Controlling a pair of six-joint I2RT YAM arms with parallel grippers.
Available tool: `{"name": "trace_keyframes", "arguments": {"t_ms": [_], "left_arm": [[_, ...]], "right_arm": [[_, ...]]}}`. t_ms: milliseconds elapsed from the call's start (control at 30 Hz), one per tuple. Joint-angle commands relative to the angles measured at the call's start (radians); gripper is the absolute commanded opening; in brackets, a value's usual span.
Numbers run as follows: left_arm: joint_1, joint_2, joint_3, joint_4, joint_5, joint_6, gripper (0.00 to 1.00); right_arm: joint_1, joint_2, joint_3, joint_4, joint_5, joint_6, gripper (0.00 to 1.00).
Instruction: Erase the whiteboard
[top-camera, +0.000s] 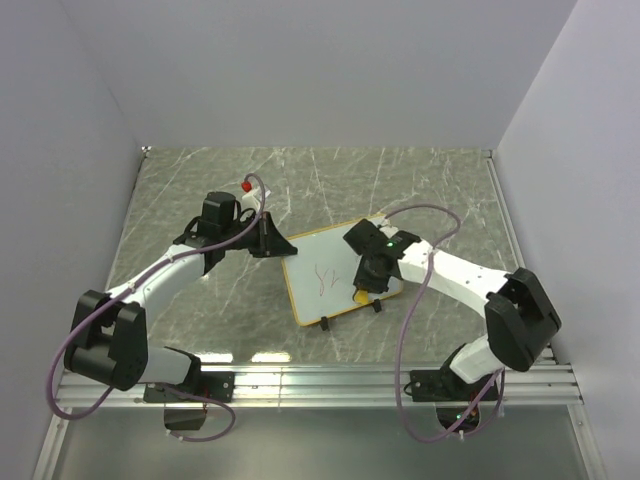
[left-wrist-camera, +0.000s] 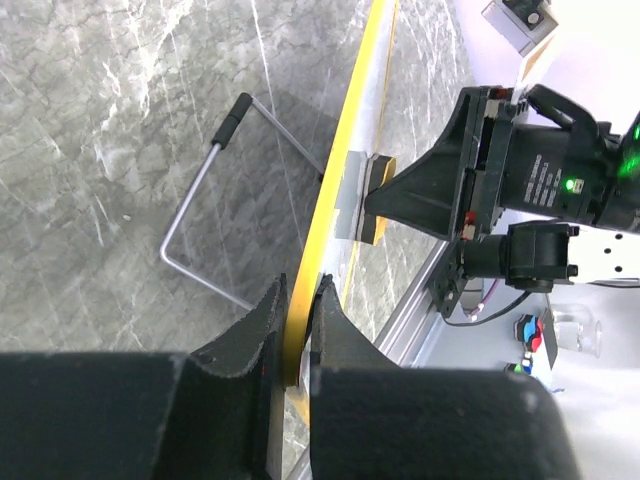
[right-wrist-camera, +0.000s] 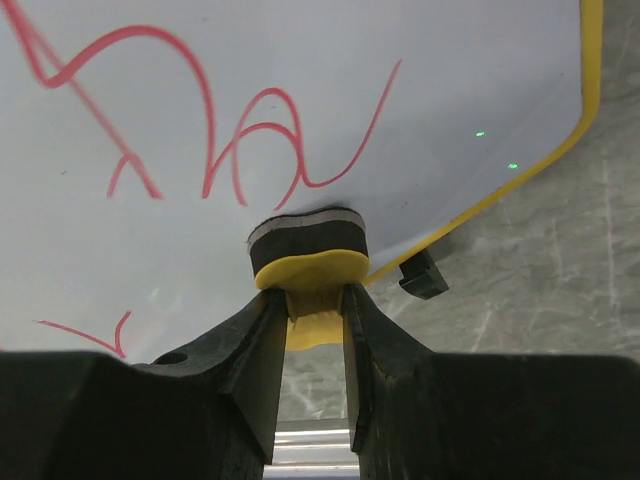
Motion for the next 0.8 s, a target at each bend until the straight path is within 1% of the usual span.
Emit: {"name": "trace_keyframes", "arguments": {"t_ms": [0,133,167,267,367,533,767], "left_arm": [[-0.006,0.003,-0.008,-0.112,-0.177,0.105,0.0],[-0.006,-0.008,-0.028,-0.103,-0.175,0.105,0.0],[-0.006,-0.011,-0.033,-0.101,-0.175,0.105,0.0],[-0.006,-0.028,-0.053,-0.097,-0.175,0.105,0.0],[-0.006,-0.034,-0.053,-0.098,-0.177,0.107,0.0],[-0.006,-0.029,-0.053,-0.103,-0.175,0.105,0.0],[-0.008,-0.023,-0.056,-0.101,-0.18,0.099,0.0]], "right_arm": [[0.066,0.143,0.014,0.024,0.108,0.023,0.0],[0.142,0.186,0.186,0.009,0.117,0.017,0.0],[0.157,0.197,0.257,0.001,0.123,0.013,0.0],[0.191,0.249,0.376,-0.019,0.131,-0.001,0.0],[0.217,0.304,0.451,-0.014,0.12,-0.01,0.0],[0.246,0.324,0.517,0.041,0.113,-0.015,0.0],[0.237,0.263,0.543,0.122,0.171,-0.013,0.0]]}}
